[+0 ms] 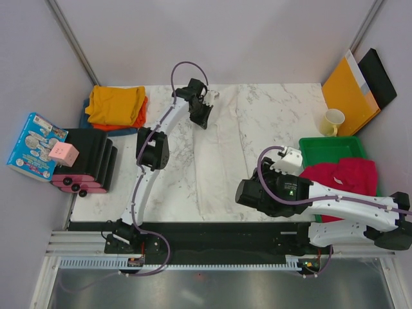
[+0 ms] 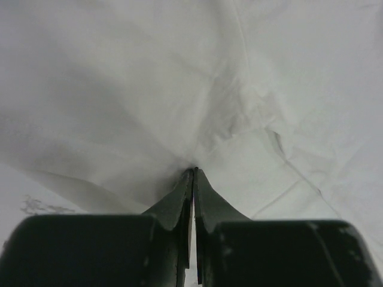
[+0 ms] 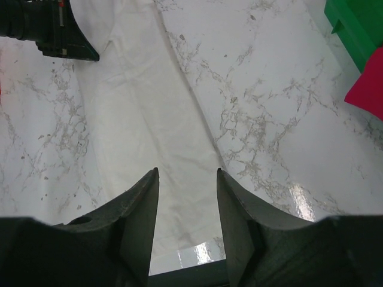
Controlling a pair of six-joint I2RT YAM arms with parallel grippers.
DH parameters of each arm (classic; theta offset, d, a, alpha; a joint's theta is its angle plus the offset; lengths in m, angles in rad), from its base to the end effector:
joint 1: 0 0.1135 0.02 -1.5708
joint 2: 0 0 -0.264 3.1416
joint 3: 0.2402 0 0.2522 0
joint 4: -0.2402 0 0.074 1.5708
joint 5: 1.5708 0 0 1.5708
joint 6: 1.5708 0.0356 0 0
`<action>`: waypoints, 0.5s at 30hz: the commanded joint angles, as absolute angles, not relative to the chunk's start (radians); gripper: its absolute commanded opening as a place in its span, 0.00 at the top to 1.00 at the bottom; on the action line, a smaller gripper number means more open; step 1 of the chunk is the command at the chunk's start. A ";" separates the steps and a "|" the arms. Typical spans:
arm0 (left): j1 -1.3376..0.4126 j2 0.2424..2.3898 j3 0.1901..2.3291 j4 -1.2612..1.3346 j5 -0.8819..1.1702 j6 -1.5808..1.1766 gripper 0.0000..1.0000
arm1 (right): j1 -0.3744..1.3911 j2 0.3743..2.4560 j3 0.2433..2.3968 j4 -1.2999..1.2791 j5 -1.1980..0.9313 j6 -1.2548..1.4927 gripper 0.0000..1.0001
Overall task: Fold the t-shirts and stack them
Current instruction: Fold the tshirt
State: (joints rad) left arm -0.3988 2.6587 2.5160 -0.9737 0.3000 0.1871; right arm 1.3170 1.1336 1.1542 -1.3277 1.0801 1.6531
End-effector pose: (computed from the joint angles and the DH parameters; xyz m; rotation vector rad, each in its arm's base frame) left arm 0.5048 -0.2241 0.1636 0.8649 2.5427 -0.4690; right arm 0.0745 0.1620 0.3301 0.5013 1.9848 0.1649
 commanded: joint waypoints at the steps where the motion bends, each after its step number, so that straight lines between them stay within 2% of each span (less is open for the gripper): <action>1: -0.362 2.669 2.523 -1.039 0.316 0.187 0.90 | 1.313 1.147 1.149 -1.330 1.111 1.663 0.47; 5: -0.361 2.505 2.412 -0.955 0.367 0.146 0.82 | 1.313 1.192 1.154 -1.316 1.112 1.594 0.27; 8: -0.361 2.317 2.232 -0.937 0.382 0.130 0.77 | 1.313 1.235 1.134 -1.307 1.109 1.568 0.23; 15: -0.334 1.835 1.704 -0.899 0.368 0.173 0.76 | 1.287 1.246 1.011 -1.059 1.053 1.390 0.26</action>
State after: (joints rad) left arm -0.3550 2.1063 1.8683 -0.9367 0.3420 0.1638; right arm 1.3106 1.2541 1.0668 -1.2083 1.0721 1.5162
